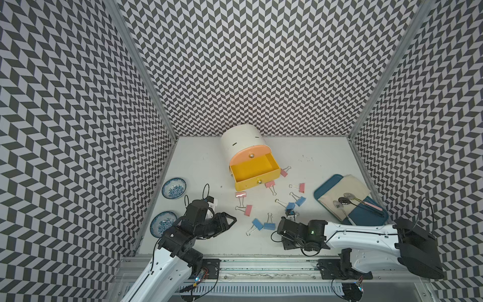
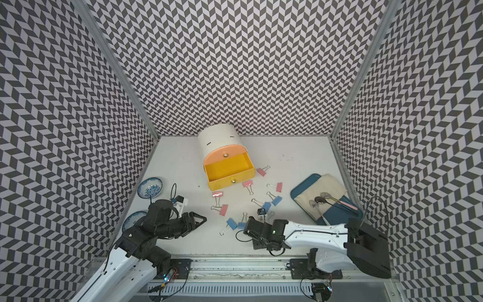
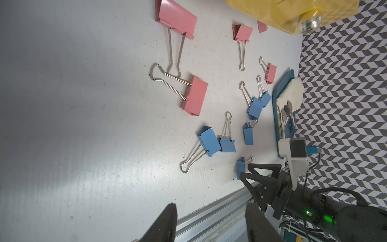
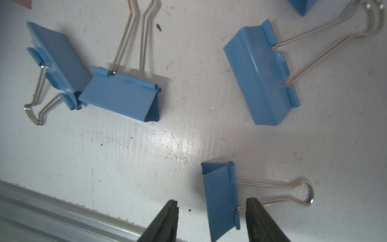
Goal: Put the binder clips in the drawer according to color
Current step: Pick up the binder clip at the center of the board.
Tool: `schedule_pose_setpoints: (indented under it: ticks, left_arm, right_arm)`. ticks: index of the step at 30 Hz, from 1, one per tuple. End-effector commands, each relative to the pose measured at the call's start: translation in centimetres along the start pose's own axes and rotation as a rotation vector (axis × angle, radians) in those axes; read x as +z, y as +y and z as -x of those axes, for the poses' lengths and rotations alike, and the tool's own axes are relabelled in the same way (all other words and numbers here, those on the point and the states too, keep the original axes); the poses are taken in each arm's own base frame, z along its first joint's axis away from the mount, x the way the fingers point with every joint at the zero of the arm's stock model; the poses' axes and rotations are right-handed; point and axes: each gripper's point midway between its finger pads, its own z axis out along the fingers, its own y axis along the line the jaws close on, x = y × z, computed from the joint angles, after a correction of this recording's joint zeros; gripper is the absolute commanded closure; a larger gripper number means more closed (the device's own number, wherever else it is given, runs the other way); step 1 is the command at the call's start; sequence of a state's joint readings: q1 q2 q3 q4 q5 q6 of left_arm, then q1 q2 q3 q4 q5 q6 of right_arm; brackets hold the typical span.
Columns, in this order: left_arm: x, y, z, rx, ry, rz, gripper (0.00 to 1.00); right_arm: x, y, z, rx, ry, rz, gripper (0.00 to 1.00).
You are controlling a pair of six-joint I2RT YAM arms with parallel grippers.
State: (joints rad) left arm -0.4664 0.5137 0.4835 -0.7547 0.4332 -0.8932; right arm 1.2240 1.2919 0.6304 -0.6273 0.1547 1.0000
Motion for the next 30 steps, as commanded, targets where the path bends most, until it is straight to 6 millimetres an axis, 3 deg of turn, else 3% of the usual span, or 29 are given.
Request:
schedule_pose_setpoints:
  ticks: [1,10,30]
  left_arm:
    - [0.5,-0.5,0.5,0.001,-0.024,-0.012,0.44]
    - [1.2,-1.6,0.4,0.013,-0.014,-0.025,0.44]
    - [1.2,-2.3,0.3,0.017,-0.019,-0.039,0.44]
  right_arm:
    - [-0.2,0.5,0.8,0.001,-0.037,-0.006,0.43]
    - [0.4,0.6,1.0,-0.013,-0.041,-0.02,0.47]
    - [1.8,-0.6,-0.5,-0.023,-0.015,-0.095,0.65]
